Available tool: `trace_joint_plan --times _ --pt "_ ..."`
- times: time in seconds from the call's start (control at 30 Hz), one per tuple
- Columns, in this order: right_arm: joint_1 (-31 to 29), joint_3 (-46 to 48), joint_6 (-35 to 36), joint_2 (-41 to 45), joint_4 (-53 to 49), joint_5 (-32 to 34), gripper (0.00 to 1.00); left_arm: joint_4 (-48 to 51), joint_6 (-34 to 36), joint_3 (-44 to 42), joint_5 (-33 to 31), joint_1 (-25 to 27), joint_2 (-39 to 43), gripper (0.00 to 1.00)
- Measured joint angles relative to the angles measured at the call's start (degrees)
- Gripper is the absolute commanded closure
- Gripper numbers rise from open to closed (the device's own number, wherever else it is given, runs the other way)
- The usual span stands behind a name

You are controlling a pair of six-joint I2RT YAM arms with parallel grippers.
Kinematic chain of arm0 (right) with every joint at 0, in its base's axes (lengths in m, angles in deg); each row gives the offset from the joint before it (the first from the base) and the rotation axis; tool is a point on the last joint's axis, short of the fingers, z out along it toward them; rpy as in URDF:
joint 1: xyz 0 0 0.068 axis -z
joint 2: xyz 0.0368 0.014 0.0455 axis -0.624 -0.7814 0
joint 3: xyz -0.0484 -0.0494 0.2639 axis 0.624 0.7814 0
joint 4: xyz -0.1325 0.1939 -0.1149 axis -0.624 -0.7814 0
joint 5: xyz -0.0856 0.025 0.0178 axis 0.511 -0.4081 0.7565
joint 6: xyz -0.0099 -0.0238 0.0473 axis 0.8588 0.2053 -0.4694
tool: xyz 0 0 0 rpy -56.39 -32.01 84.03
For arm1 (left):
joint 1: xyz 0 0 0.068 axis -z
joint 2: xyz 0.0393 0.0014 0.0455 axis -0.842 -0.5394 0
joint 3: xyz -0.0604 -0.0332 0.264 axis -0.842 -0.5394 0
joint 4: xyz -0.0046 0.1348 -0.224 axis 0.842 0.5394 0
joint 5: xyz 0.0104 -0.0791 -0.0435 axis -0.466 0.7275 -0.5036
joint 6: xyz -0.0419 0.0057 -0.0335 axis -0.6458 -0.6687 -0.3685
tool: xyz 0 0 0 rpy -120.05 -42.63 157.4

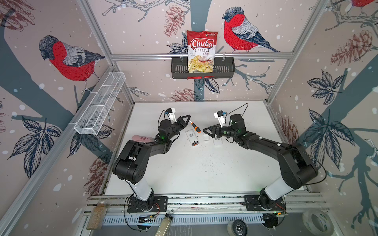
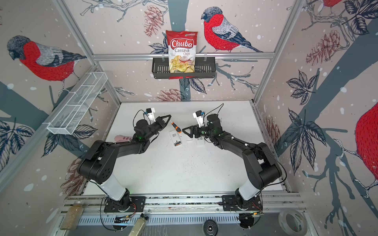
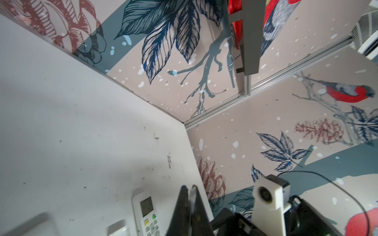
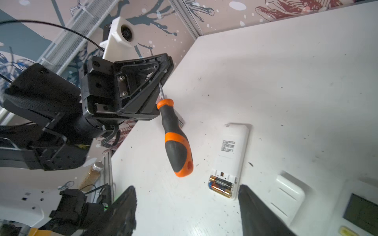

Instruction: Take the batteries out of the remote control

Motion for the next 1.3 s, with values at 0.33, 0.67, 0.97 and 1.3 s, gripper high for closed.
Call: trace_joint_plan --times 0.33,0.67,0.97,1.3 --pt "-2.51 -1.6 -9.66 -6.25 17.99 -3.08 0.18 -15.15 -5.05 -0.37 -1.62 0.04 -3.45 1.0" --pt "-4.33 -9.18 -14.21 -13.94 23.91 -4.15 0.3 -20.48 -7.65 -0.42 -1.6 0.04 -5.64 1.0" --pt "-5.07 -13.81 -18.64 -18.62 28.24 -5.79 0.38 -22.56 -8.22 -0.39 -1.62 0.04 -6.03 1.0" --pt "-5.57 -15.85 -21.42 -20.57 30.47 -6.19 0.44 -25.62 -9.09 -1.05 -2.75 0.04 -7.43 1.0"
